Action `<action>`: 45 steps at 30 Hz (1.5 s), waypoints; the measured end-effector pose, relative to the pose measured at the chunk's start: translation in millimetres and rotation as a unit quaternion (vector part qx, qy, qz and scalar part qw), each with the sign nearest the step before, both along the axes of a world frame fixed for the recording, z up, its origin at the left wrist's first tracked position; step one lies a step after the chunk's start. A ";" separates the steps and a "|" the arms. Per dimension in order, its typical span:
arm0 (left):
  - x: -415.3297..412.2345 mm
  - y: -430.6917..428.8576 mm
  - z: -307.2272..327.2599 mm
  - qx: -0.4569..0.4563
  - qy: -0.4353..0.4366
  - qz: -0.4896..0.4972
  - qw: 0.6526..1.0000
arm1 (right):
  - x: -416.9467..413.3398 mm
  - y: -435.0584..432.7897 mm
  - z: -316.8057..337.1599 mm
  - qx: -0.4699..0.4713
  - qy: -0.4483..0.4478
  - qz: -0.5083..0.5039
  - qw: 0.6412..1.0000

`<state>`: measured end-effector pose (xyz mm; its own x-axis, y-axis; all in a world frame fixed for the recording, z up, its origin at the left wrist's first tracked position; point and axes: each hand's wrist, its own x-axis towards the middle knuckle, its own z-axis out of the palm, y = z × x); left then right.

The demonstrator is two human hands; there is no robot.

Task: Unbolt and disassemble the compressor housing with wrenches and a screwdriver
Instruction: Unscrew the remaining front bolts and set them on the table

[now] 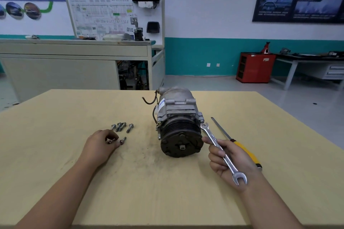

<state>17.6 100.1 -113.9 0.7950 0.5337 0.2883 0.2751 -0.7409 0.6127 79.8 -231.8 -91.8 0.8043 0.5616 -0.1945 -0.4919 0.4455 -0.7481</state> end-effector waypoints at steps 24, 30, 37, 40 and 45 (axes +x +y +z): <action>-42.0 -169.9 31.7 -0.182 -0.128 -0.162 0.961 | 6.9 4.4 0.3 0.063 0.031 0.050 0.996; -23.7 -228.2 33.8 -0.342 0.017 -0.260 0.903 | 10.3 5.1 -3.6 0.058 0.021 0.065 0.996; -24.9 -242.0 35.7 -0.532 0.044 -0.241 0.810 | 9.0 5.4 -2.7 0.061 0.022 0.073 0.995; -26.3 -244.5 33.1 -0.594 0.053 -0.229 0.769 | 7.3 5.2 -2.7 0.045 0.010 0.059 0.997; -29.9 -245.0 35.4 -0.562 0.053 -0.226 0.794 | 5.2 8.3 -0.2 0.013 -0.014 0.022 1.000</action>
